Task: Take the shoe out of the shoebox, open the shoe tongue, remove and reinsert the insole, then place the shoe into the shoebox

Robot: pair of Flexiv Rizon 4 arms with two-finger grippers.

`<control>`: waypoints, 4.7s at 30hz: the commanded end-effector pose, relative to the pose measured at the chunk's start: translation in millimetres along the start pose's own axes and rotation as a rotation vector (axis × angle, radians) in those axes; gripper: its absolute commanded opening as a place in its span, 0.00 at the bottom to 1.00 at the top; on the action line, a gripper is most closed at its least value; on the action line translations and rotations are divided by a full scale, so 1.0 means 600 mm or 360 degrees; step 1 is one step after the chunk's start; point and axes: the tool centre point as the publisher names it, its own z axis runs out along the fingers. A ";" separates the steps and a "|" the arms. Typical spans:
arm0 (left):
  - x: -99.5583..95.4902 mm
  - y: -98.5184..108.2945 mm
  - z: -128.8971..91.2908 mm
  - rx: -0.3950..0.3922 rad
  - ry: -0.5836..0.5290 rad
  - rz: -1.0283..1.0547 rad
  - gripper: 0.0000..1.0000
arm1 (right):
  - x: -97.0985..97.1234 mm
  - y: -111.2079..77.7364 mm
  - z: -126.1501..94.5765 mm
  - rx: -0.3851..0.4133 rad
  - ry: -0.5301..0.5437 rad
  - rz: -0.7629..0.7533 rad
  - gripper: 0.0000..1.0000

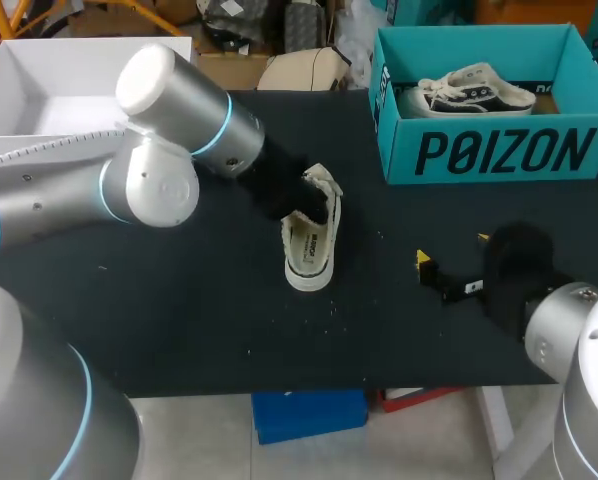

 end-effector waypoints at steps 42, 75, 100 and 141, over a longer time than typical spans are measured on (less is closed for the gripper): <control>0.017 -0.013 -0.169 0.0091 0.0167 0.0119 0.27 | 0.012 0.001 0.000 0.0002 -0.0040 0.0002 1.00; 0.045 -0.014 -0.198 0.0203 0.0540 0.0309 1.00 | 0.012 0.001 0.000 0.0002 -0.0040 0.0002 1.00; 0.066 0.005 -0.098 0.0274 0.0801 0.0316 1.00 | 0.012 0.001 0.000 0.0002 -0.0040 0.0002 1.00; 0.127 0.010 -0.007 0.0154 0.0902 0.0233 0.00 | 0.012 0.001 0.000 0.0002 -0.0040 0.0002 1.00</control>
